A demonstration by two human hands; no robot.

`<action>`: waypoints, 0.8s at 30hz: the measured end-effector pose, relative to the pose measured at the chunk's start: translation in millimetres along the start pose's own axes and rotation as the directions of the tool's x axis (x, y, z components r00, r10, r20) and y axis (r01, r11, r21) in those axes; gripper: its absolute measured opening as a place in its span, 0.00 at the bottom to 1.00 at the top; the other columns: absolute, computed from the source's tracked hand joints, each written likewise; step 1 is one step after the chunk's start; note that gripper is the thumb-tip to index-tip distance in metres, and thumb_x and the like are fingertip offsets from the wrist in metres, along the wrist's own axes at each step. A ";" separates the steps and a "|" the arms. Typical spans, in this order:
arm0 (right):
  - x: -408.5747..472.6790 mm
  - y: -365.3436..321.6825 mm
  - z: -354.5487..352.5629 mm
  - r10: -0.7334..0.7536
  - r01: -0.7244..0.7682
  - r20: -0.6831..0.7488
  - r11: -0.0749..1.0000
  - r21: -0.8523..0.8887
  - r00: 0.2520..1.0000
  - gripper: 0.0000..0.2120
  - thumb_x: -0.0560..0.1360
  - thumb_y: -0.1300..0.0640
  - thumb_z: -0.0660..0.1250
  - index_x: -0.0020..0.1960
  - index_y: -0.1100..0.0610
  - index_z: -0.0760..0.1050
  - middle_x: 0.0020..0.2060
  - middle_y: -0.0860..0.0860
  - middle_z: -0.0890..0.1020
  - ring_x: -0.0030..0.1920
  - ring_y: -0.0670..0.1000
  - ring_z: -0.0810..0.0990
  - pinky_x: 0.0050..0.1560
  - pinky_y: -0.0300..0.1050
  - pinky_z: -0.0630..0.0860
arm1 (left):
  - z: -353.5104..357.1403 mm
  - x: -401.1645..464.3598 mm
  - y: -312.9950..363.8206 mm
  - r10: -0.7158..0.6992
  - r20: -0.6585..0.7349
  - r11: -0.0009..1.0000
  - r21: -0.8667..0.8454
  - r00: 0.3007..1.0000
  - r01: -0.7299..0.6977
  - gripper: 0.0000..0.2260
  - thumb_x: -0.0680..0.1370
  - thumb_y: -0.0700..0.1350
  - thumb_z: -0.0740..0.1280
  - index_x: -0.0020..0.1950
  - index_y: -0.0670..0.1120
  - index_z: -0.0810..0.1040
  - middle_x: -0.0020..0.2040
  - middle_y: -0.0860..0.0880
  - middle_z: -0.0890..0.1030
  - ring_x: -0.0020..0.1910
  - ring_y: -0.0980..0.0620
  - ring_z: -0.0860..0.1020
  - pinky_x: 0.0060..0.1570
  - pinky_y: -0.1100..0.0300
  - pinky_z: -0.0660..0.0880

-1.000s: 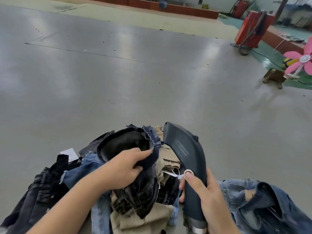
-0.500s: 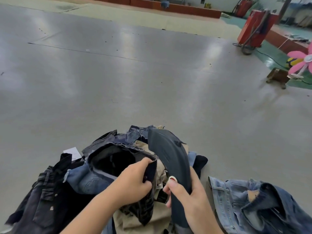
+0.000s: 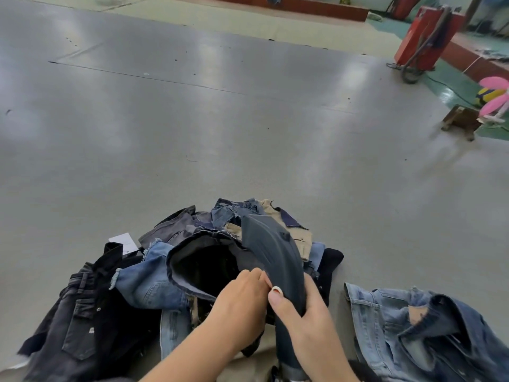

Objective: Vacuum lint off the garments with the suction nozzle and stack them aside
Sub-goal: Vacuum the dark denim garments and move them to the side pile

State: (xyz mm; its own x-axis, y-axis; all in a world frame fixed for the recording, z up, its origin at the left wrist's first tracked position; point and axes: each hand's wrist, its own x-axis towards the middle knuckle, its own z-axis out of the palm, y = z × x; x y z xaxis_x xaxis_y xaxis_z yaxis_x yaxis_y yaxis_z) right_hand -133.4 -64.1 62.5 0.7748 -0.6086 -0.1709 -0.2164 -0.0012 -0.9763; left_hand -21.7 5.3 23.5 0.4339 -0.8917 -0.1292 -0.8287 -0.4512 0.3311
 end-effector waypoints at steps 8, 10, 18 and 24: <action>-16.3 0.2 6.5 0.095 -0.102 0.067 0.990 0.101 0.993 0.14 0.70 0.52 0.72 0.53 0.41 0.75 0.42 0.49 0.86 0.43 0.47 0.85 0.46 0.41 0.79 | 8.4 11.3 -17.0 -0.294 0.034 0.879 -0.384 0.955 0.284 0.06 0.76 0.41 0.65 0.52 0.43 0.76 0.52 0.46 0.81 0.54 0.47 0.79 0.52 0.58 0.74; -10.3 -5.0 -4.4 0.102 -0.100 -0.005 0.981 0.164 0.995 0.09 0.71 0.54 0.72 0.51 0.49 0.77 0.34 0.55 0.83 0.31 0.55 0.83 0.34 0.41 0.78 | 11.2 13.3 -22.6 -0.439 0.004 0.709 -0.612 0.898 0.350 0.06 0.74 0.41 0.69 0.51 0.45 0.78 0.48 0.50 0.83 0.50 0.51 0.80 0.51 0.58 0.75; -5.5 -5.7 -33.1 0.164 -0.163 -0.004 0.983 0.089 0.986 0.05 0.75 0.57 0.67 0.51 0.55 0.73 0.29 0.56 0.79 0.25 0.59 0.78 0.28 0.43 0.75 | 3.6 9.8 -29.2 -0.309 0.021 0.323 -0.938 0.951 0.126 0.18 0.79 0.34 0.63 0.60 0.57 0.75 0.42 0.50 0.84 0.44 0.54 0.82 0.46 0.63 0.78; -18.3 0.3 -26.4 0.278 -0.272 0.100 0.960 -0.070 0.955 0.09 0.74 0.53 0.68 0.53 0.48 0.73 0.29 0.54 0.81 0.28 0.54 0.79 0.33 0.42 0.76 | 3.5 7.7 -28.3 -0.386 -0.154 0.539 -0.838 0.910 0.087 0.28 0.75 0.37 0.69 0.67 0.57 0.59 0.39 0.50 0.85 0.39 0.49 0.80 0.40 0.60 0.76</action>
State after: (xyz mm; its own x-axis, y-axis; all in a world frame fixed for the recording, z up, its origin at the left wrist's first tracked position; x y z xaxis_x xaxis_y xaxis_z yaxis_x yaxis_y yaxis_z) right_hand -163.3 -73.9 68.9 0.7395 -0.5028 -0.4476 -0.4596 0.1088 -0.8815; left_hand 3.9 11.1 10.0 0.7691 -0.6311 -0.1010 -0.1132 -0.2900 0.9503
